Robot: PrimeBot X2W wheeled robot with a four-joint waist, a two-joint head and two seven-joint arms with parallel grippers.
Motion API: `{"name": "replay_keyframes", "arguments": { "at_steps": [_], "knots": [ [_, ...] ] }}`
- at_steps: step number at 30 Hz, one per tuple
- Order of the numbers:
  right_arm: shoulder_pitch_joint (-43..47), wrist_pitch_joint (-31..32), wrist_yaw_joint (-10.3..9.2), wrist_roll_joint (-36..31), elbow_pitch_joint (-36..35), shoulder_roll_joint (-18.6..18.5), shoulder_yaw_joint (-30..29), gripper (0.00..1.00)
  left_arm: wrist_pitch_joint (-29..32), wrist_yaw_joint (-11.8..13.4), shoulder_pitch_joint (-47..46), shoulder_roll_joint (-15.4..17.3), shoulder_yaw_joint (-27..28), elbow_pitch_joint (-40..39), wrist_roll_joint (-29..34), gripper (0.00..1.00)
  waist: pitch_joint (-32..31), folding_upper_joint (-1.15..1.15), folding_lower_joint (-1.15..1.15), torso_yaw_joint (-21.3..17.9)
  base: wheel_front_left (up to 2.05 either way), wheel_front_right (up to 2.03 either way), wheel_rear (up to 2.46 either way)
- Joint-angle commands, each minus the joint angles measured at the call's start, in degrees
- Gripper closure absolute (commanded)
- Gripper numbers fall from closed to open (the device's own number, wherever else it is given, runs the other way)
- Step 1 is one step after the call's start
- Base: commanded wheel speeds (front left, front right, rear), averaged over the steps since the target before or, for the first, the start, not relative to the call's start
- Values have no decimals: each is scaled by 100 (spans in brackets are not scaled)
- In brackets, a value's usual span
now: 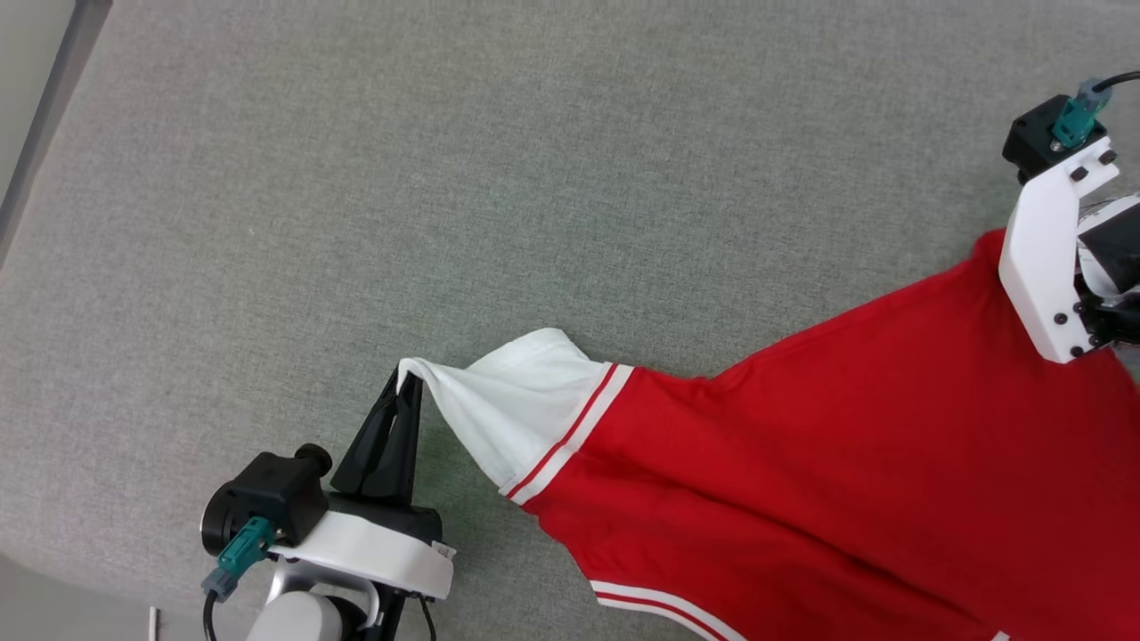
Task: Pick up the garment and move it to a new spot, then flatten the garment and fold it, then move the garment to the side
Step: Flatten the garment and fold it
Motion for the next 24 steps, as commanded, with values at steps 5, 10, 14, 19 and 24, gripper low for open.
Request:
{"name": "replay_keyframes", "arguments": {
  "at_steps": [5, 10, 14, 19, 24],
  "knots": [
    [-154, -659, -9, 180, 25, 74, 96, 100, -35, 24, 88, 64, 60, -14, 53, 100, -349, 0, 0, -138, 0, 0, 0],
    [0, -1361, -9, 467, -239, -11, 165, 100, -9, 85, 241, 205, 163, -216, 35, 100, -705, 0, 0, -276, 0, 0, 0],
    [147, -1941, -9, 592, -511, -87, 143, 100, 74, 149, 334, 370, 299, -465, 29, 100, -987, 0, 0, -436, 0, 0, 0],
    [328, -2666, -9, 693, -806, -159, -137, 100, 227, 153, 88, 631, 472, -856, 26, 100, -1237, 0, 0, -611, 0, 0, 0],
    [458, -3171, -8, 630, -1087, -102, -559, 100, 432, 95, -382, 866, 604, -1298, -35, 100, -1375, 0, 0, -778, 0, 0, 0]
  ]
}}
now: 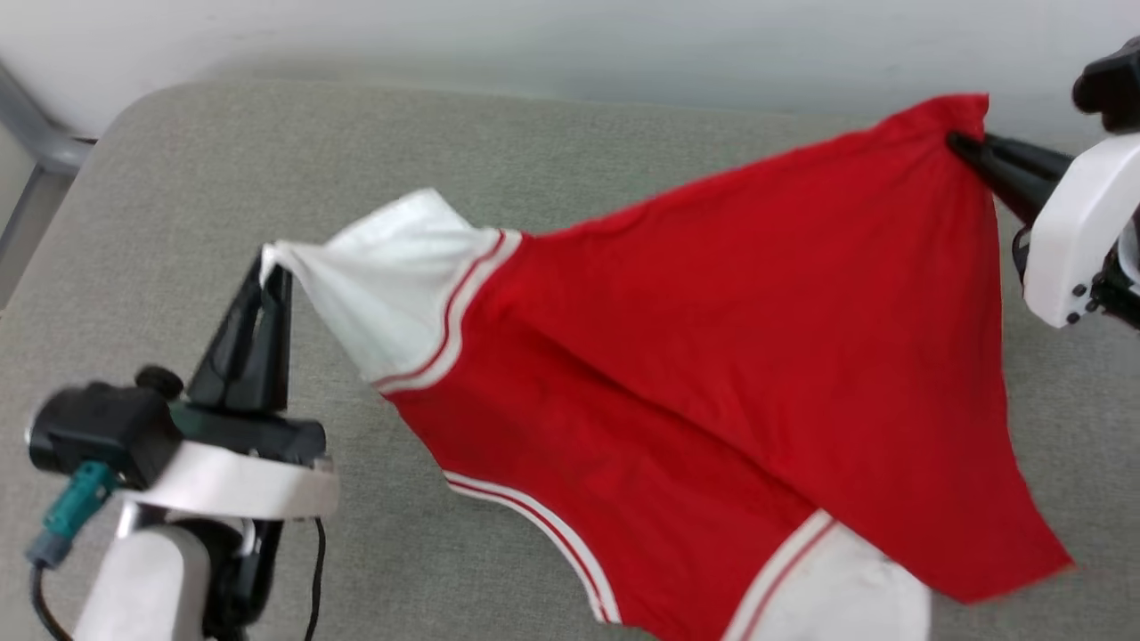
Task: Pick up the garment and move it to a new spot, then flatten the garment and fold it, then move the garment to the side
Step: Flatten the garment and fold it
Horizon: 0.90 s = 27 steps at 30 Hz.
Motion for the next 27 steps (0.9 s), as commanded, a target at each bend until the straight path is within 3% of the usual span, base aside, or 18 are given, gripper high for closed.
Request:
{"name": "replay_keyframes", "arguments": {
  "at_steps": [1, 10, 16, 27],
  "knots": [
    [67, -167, -7, -62, -82, 58, -154, 100, 58, -24, -207, 76, 44, -115, -38, 100, -75, 0, 0, -105, 0, 0, 0],
    [-23, -536, -7, -306, -515, 226, -1103, 100, 455, -169, -1651, 462, 91, -531, -58, 100, 9, 0, 0, -323, 0, 0, 0],
    [-193, -425, -7, -528, -859, 371, -1782, 100, 739, -264, -2739, 697, 54, -609, -151, 100, 279, 0, 0, -405, 0, 0, 0],
    [-1301, -334, -7, -1219, -1130, 853, -2582, 100, 1010, -379, -5058, 951, -219, -2, -339, 100, 1218, 0, 0, -484, 0, 0, 0]
  ]
}}
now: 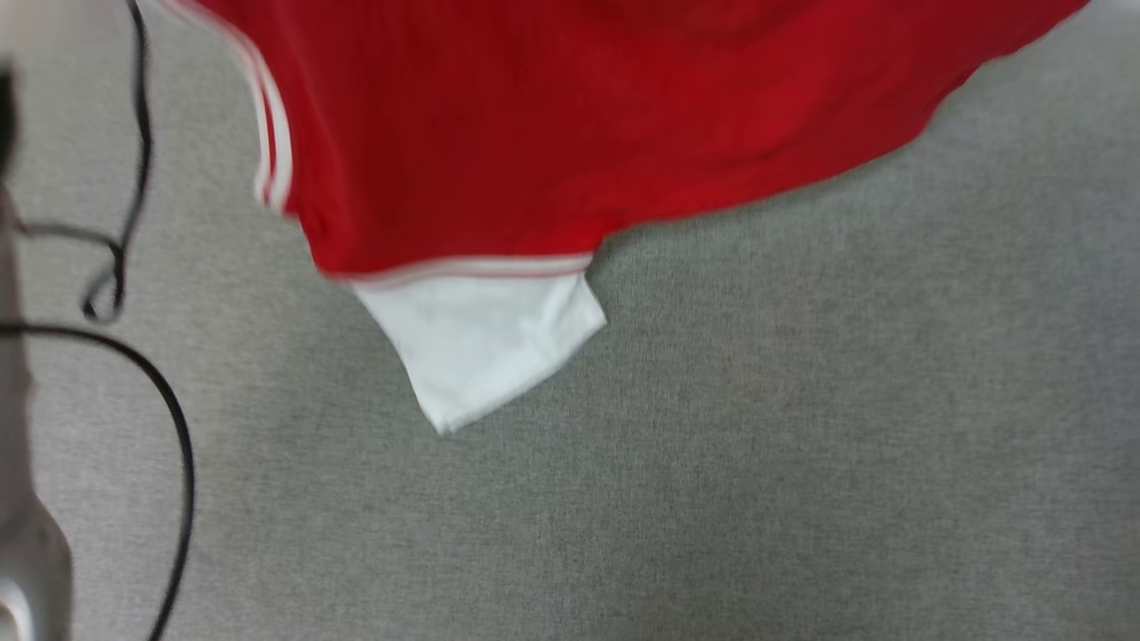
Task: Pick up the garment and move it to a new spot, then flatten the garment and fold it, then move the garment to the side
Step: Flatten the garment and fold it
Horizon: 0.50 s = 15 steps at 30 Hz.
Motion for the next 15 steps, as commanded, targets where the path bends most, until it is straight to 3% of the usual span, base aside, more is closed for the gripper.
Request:
{"name": "replay_keyframes", "arguments": {
  "at_steps": [1, 15],
  "knots": [
    [-340, -18, -7, -142, 58, 90, -83, 100, 14, -24, -412, 69, -50, 164, -21, 100, 384, 0, 0, -31, 0, 0, 0],
    [-3100, -360, -7, -865, 1530, 316, 81, 100, -116, -64, -3596, 349, -778, 1645, -73, 100, 1421, 0, 0, -113, 0, 0, 0]
  ]
}}
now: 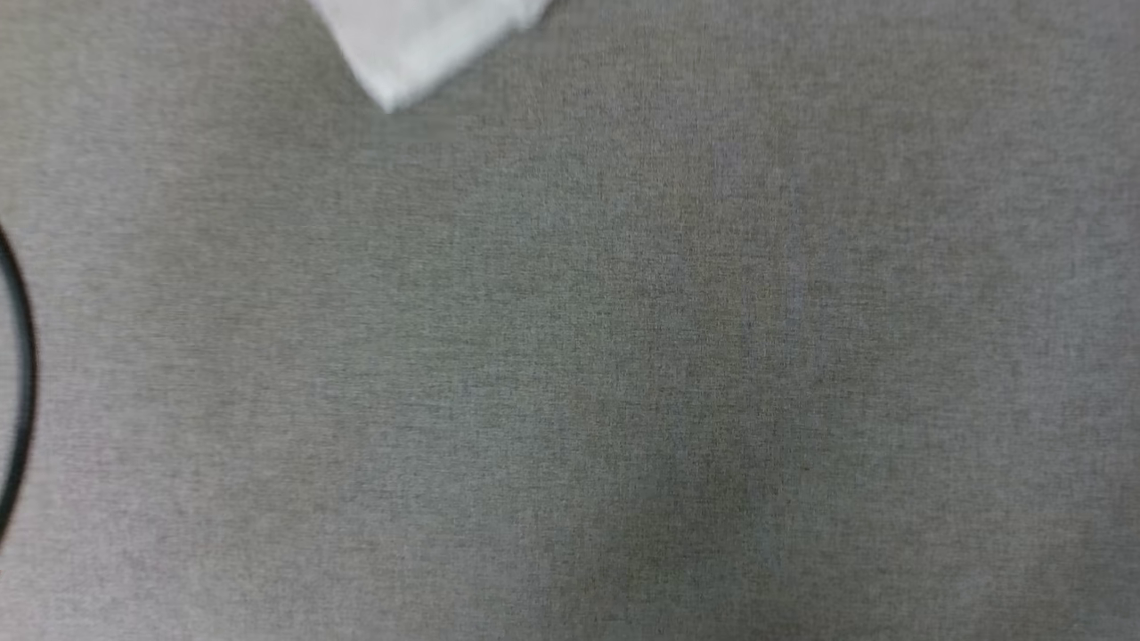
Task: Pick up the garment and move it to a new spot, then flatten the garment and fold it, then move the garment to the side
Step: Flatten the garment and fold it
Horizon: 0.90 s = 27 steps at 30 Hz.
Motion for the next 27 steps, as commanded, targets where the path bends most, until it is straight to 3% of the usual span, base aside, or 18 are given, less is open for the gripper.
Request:
{"name": "replay_keyframes", "arguments": {
  "at_steps": [1, 7, 13, 21, 27],
  "knots": [
    [-222, -68, -7, -53, 92, 55, 47, 100, -40, 3, -194, 21, -62, 66, -58, 100, 120, 0, -1, -40, 0, 0, 0],
    [-1185, -420, -7, -150, 858, 101, 349, 100, -198, 1, -1039, 141, -414, 672, -190, 100, 355, 0, -1, -50, 0, 0, 0],
    [-1677, -696, -7, -121, 1518, 93, 667, 100, -442, 0, -1286, 234, -599, 1200, -332, 100, 620, 0, -1, -29, 0, 0, 0],
    [-1369, -1071, -7, 193, 2136, 6, 1158, 100, -866, 0, -761, 288, -784, 1577, -583, 100, 879, 0, -1, -5, 0, 0, 0],
    [-608, -1446, -7, 634, 2181, -78, 1481, 100, -1132, 12, 105, 377, -876, 1588, -704, 100, 785, 0, -1, -5, 0, 0, 0]
  ]
}}
